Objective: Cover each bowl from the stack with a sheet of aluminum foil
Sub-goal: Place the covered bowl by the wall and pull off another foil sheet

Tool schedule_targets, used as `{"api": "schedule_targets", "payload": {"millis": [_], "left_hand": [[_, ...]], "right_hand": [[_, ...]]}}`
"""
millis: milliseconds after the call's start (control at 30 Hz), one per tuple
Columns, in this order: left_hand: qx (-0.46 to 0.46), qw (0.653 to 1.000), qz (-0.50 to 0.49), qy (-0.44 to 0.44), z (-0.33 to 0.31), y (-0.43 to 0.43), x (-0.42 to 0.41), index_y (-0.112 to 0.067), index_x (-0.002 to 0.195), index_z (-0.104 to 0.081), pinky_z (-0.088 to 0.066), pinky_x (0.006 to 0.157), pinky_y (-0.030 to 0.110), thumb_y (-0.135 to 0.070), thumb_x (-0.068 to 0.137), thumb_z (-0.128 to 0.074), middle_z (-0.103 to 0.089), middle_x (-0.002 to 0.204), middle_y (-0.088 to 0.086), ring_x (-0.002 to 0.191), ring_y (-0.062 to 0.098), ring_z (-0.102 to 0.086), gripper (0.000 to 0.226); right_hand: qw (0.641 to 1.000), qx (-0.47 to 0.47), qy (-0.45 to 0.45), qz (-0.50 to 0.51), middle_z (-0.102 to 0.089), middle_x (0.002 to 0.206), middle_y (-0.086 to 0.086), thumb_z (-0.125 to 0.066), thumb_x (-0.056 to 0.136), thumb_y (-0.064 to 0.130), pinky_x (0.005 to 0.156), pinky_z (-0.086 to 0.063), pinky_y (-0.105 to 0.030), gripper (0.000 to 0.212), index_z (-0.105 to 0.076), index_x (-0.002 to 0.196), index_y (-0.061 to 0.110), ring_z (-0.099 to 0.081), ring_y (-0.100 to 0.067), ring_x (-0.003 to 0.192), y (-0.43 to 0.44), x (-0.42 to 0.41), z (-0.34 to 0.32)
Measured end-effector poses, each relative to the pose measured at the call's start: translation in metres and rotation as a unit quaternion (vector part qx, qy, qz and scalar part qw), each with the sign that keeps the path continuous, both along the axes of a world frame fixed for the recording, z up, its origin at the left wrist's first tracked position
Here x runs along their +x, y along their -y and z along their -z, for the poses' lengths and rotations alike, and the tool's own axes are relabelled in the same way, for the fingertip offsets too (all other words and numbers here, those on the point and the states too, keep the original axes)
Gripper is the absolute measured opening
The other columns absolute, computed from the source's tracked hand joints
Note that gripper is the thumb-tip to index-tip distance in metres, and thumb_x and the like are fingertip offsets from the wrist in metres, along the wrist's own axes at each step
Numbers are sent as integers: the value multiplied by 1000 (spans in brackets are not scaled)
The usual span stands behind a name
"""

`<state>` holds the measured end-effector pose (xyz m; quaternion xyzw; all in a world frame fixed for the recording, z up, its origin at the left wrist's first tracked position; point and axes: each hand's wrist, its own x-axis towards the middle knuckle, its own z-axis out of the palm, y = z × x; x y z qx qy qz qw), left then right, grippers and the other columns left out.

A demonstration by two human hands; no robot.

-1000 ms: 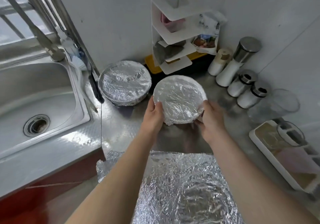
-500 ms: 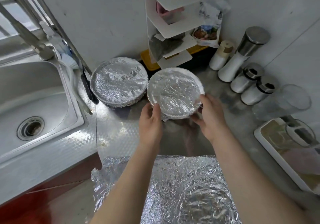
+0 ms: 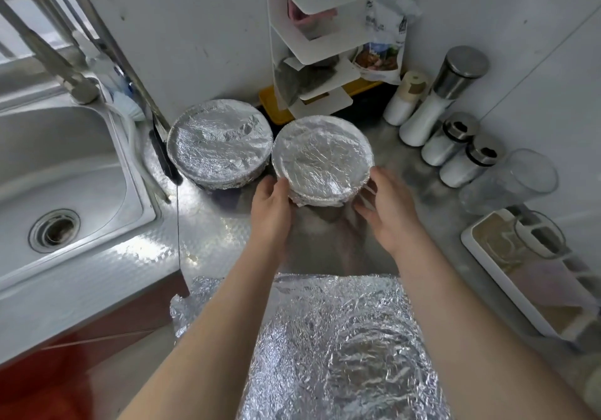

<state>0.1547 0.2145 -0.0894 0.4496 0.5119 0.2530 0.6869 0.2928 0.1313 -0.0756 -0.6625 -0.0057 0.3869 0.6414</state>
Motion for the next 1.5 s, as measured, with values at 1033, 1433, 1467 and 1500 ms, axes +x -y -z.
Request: {"api": "schedule_targets", "payload": {"millis": [1033,1433,1467,1500], "left_hand": [[289,890,27,-352,6,148,-177,-14,136,-51,-31,105,45,-22,73,-83,-50,136,14,126,33,-42,71],[30,970,19,-239,28,221,-200,-15,138,-39,-47,62,27,-10,77,-81,-66,77,3,70,16,-66,74],[9,975,22,-221,27,224,-198,-15,135,-39,-48,57,26,-8,77,-80,-67,78,6,67,18,-67,72],[-16,979,17,-200,25,225,-196,-15,129,-40,-48,51,27,-7,78,-80,-67,77,8,62,19,-66,66]], "right_hand": [[845,-285,396,-220,-68,92,-10,-63,92,20,73,-47,-34,20,-66,99,2,-61,-29,86,209,-74,14],[701,-266,605,-269,-53,75,-4,-56,95,15,59,-42,-37,16,-62,83,7,-52,-30,68,215,-65,-10],[685,-259,624,-272,-55,75,-5,-57,94,14,61,-42,-37,14,-62,84,6,-53,-31,68,210,-63,-15],[671,-255,639,-276,-53,74,-5,-58,93,12,62,-41,-37,13,-62,82,6,-53,-31,67,204,-60,-19]]}}
